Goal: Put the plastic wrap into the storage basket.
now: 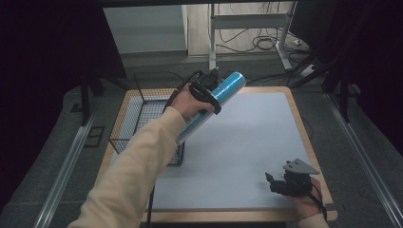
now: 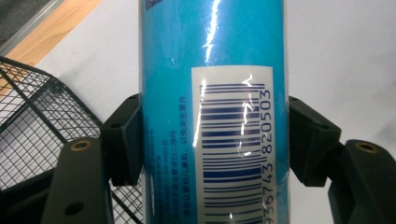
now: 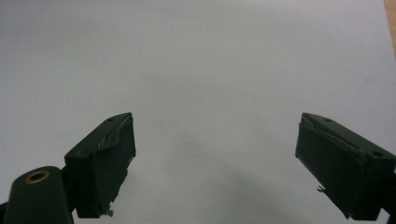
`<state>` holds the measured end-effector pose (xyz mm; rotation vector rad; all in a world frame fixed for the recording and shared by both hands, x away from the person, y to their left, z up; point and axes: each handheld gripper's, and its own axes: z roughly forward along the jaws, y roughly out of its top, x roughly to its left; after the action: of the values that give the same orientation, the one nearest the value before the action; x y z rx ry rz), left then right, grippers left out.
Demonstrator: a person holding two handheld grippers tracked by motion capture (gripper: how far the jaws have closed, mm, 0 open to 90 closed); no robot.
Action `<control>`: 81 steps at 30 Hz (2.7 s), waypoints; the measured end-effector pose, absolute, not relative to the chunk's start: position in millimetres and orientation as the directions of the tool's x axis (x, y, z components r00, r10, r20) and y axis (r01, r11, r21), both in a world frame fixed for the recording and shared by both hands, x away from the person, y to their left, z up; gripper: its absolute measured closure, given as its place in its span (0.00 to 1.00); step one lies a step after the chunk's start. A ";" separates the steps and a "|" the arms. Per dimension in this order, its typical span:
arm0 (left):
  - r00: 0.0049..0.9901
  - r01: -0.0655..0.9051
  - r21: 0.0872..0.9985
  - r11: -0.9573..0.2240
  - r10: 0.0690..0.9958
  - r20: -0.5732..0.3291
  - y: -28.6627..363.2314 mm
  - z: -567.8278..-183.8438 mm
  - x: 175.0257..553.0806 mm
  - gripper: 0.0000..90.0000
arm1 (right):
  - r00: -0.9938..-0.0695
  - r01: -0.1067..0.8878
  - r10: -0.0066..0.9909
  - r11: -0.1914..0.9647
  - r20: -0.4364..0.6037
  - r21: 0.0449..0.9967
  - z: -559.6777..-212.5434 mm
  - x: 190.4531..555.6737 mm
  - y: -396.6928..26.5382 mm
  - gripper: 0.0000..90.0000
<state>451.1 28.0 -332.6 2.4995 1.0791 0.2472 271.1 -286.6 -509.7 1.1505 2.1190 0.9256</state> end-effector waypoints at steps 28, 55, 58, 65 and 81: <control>0.614 0.699 0.447 -0.558 0.789 0.023 71.1 -331.6 474.6 0.35 | -0.476 0.489 0.867 0.399 -0.145 0.776 -510.9 272.1 -287.2 0.14; 0.551 0.743 0.439 -0.505 0.834 0.028 107.7 -353.1 484.8 0.35 | -0.471 0.493 0.870 0.397 -0.147 0.774 -511.6 272.8 -287.0 0.14; 0.541 0.749 0.443 -0.494 0.841 0.023 111.4 -354.7 486.2 0.35 | -0.469 0.493 0.871 0.396 -0.146 0.775 -511.5 272.7 -287.1 0.14; 0.525 0.758 0.437 -0.484 0.850 0.030 119.9 -359.5 489.3 0.35 | -0.468 0.493 0.872 0.394 -0.146 0.776 -511.4 272.7 -287.3 0.14; 0.497 0.780 0.412 -0.470 0.866 0.046 134.7 -379.5 500.6 0.35 | -0.467 0.494 0.872 0.396 -0.148 0.775 -511.6 272.7 -287.5 0.14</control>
<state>500.6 134.7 -379.5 2.4080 1.3782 0.3561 272.7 -287.5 -511.6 1.1628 2.1105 0.9058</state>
